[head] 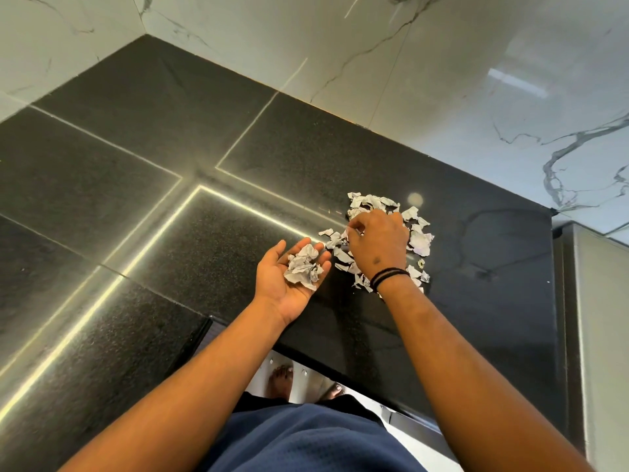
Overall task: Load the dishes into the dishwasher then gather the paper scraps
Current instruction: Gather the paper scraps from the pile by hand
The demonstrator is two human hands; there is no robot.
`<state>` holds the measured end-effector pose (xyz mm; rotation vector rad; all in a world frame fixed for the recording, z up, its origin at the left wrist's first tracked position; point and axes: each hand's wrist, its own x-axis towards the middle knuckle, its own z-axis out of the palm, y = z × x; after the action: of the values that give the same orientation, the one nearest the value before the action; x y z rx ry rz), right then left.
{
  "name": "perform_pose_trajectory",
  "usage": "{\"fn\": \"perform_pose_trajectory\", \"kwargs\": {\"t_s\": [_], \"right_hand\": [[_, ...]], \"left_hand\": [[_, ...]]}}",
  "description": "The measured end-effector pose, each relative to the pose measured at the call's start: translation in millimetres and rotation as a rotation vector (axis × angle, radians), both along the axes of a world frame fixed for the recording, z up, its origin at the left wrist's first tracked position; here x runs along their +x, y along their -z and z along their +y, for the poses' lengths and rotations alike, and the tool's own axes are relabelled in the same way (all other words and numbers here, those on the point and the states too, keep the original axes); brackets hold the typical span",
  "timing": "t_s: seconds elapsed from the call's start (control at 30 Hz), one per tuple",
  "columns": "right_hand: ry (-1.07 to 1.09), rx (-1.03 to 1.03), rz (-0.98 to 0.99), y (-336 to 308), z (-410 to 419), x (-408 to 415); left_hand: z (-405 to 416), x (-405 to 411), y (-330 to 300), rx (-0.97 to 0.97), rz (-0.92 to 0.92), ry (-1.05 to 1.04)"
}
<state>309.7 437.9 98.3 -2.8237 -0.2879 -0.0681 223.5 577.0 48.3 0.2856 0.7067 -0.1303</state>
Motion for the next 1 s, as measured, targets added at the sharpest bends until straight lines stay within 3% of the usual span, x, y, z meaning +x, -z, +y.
{"fn": "perform_pose_trajectory", "kwargs": {"t_s": [0.13, 0.23, 0.33, 0.43, 0.73, 0.9, 1.0], "right_hand": [[-0.003, 0.337, 0.038, -2, 7, -30], [-0.101, 0.457, 0.122, 0, 21, -52], [-0.067, 0.508, 0.117, 5, 21, -51], [-0.037, 0.394, 0.105, 11, 6, -28], [-0.509, -0.28, 0.225, 21, 23, 17], [-0.564, -0.326, 0.088, 23, 26, 19], [-0.505, -0.209, 0.089, 26, 19, 22]], "left_hand": [[-3, 2, 0, 0.001, -0.016, -0.007], [-4, 5, -2, -0.012, -0.03, 0.008], [-3, 5, -5, -0.024, -0.044, 0.007], [-1, 2, -3, -0.025, -0.032, -0.017], [-2, -3, -1, -0.017, 0.002, -0.041], [-5, -3, -3, -0.01, 0.017, -0.045], [-5, -3, -3, 0.0, 0.026, -0.051]]}}
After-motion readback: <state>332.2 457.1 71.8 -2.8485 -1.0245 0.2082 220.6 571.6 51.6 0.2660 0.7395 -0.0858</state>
